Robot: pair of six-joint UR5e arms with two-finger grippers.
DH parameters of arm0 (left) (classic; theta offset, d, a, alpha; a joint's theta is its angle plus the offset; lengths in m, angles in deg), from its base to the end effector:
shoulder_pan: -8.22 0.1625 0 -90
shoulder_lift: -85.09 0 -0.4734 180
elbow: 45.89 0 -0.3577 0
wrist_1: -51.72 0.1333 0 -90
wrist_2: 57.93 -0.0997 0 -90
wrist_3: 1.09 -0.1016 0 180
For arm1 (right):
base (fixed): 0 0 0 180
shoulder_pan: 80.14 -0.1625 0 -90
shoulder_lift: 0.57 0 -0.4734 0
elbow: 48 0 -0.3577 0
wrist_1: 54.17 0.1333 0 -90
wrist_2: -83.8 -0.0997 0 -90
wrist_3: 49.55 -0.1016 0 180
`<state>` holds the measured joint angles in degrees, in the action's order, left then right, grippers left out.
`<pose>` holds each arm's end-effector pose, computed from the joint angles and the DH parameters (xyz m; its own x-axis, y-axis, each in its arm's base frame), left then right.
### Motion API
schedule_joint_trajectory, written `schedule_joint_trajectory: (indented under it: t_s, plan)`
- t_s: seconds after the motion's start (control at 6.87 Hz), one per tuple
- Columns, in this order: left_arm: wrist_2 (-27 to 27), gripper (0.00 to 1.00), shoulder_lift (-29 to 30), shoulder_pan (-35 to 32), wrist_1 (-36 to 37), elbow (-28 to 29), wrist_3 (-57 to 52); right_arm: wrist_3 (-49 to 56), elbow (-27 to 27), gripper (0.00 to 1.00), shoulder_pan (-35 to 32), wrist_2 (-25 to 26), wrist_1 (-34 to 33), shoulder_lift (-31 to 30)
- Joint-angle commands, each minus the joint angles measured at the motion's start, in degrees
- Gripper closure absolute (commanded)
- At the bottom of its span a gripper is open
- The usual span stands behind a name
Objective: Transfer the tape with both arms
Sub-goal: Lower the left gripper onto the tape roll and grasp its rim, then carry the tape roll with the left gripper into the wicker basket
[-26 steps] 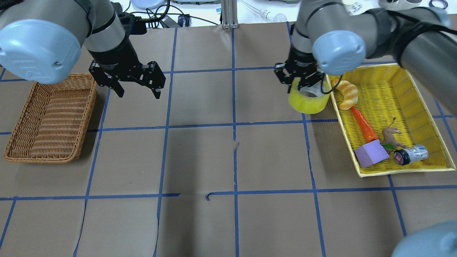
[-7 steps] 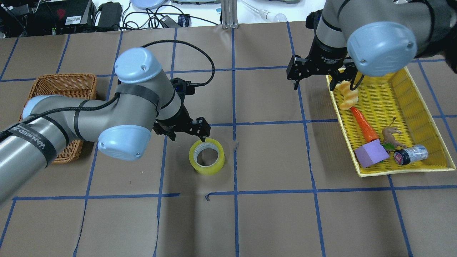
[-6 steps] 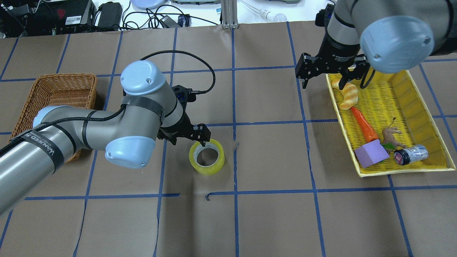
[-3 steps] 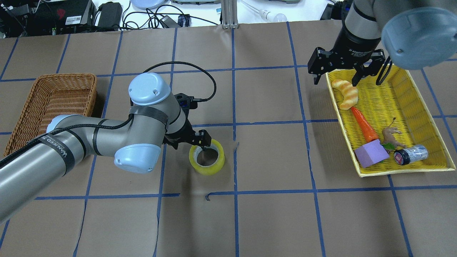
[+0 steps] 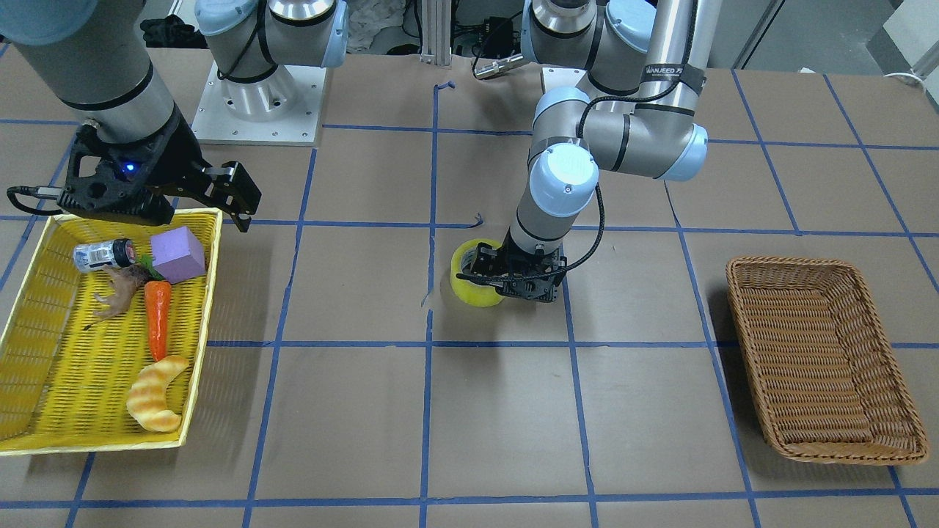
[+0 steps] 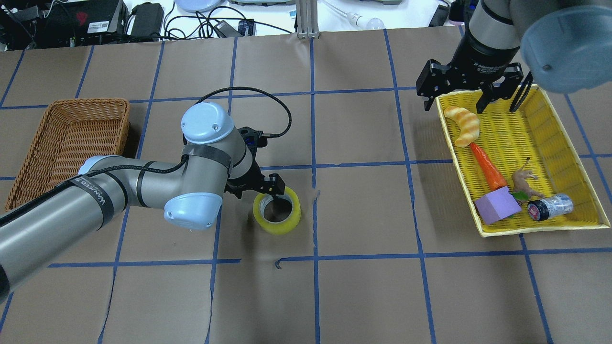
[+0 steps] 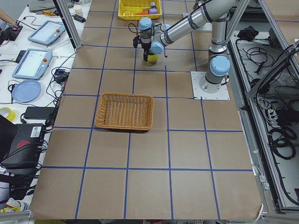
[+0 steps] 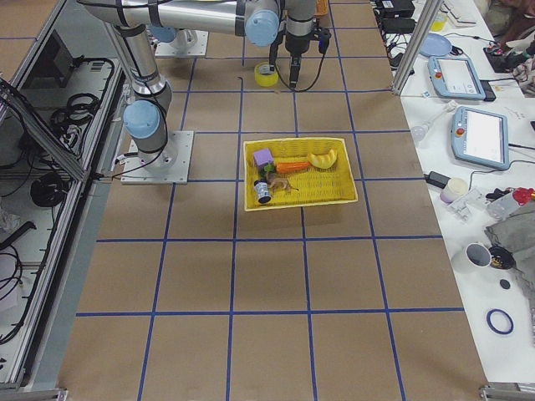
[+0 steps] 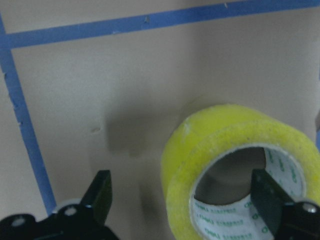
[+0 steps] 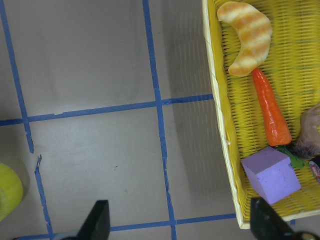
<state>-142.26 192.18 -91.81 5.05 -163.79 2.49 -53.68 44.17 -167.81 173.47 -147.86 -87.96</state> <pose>-0.2263 -0.4564 0.2582 -0.9894 0.1087 0.0968 0.1125 0.9930 0.0351 0.1144 -0.4808 0.5021 -0.9936 0.1126 -0.0044 0.1125 0.9935 0.0194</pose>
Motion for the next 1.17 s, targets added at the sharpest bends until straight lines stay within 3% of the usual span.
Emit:
schedule_joint_trajectory:
  t_s: [0.0, 0.44, 0.73, 0.87, 1.02]
  plan:
    - [-0.13, 1.00, 0.49, 0.00, -0.43, -0.05, 3.07, 0.00, -0.24, 0.00, -0.13, 0.06, 0.97, -0.49]
    - [-1.43, 1.00, -2.31, 1.14, -4.63, 2.05, 6.44, -0.09, -0.33, 0.00, -0.31, 0.50, 0.79, -0.58]
    - [-4.35, 1.00, -3.63, 13.90, -28.95, 17.70, -10.85, 0.00, -0.15, 0.00, -0.40, 0.41, 0.88, -1.02]
    - [-4.52, 1.00, -3.81, 19.89, -35.78, 23.36, -17.58, 0.00, -0.15, 0.00, -0.40, 0.07, 0.88, -1.02]
    - [-6.52, 1.00, -4.34, 23.96, -35.59, 23.94, -24.09, 0.00, -0.06, 0.00, -0.40, 0.32, 0.88, -1.11]
